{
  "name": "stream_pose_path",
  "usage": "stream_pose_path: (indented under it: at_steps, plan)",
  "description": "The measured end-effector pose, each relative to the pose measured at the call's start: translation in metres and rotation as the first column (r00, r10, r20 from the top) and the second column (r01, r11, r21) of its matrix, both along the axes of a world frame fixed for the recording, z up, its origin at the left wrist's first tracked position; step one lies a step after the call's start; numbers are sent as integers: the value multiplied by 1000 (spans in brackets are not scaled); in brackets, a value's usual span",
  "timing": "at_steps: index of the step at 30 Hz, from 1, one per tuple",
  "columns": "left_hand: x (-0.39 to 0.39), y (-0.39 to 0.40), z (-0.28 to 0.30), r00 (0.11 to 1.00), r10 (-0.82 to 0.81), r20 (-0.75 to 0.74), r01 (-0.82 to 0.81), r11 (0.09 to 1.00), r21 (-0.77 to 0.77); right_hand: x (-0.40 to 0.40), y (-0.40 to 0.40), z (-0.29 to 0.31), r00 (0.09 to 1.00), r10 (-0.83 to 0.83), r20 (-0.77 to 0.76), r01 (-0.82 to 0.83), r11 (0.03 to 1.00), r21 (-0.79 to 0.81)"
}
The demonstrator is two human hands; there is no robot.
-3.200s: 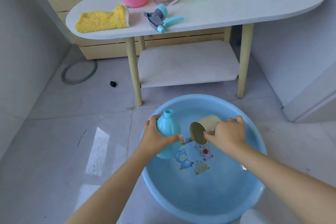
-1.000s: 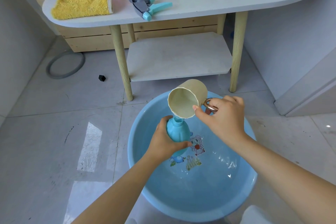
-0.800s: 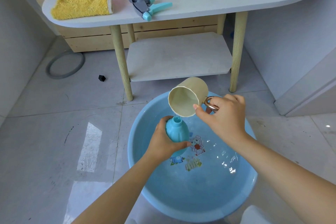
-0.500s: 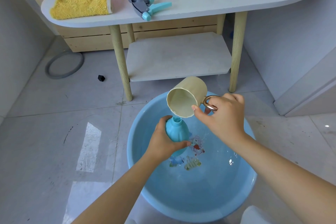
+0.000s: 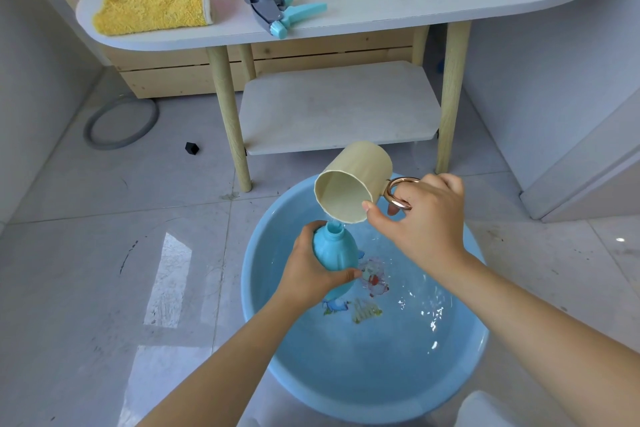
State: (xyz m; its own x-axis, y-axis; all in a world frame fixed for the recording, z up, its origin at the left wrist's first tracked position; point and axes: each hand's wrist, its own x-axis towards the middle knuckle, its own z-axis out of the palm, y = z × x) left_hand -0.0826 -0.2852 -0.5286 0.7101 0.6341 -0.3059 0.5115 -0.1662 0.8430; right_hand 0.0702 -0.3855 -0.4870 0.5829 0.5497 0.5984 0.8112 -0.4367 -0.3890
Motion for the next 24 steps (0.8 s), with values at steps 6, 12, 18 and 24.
stream_pose_path:
  at_steps: [6,12,18,24]
  plan:
    - [-1,0,0,1000,-2,-1,2,1000,5,0,0,0,999,23,48,-23,1000,-1]
    - [-2,0,0,1000,0,-4,0,1000,-3,-1,1,2,995,43,88,-44,999,6]
    - [-3,0,2,1000,7,3,-7,1000,-10,-2,2,3,991,55,122,-58,998,18]
    - [-3,-1,1,1000,2,-7,-2,1000,-4,-1,2,3,983,62,170,-64,998,8]
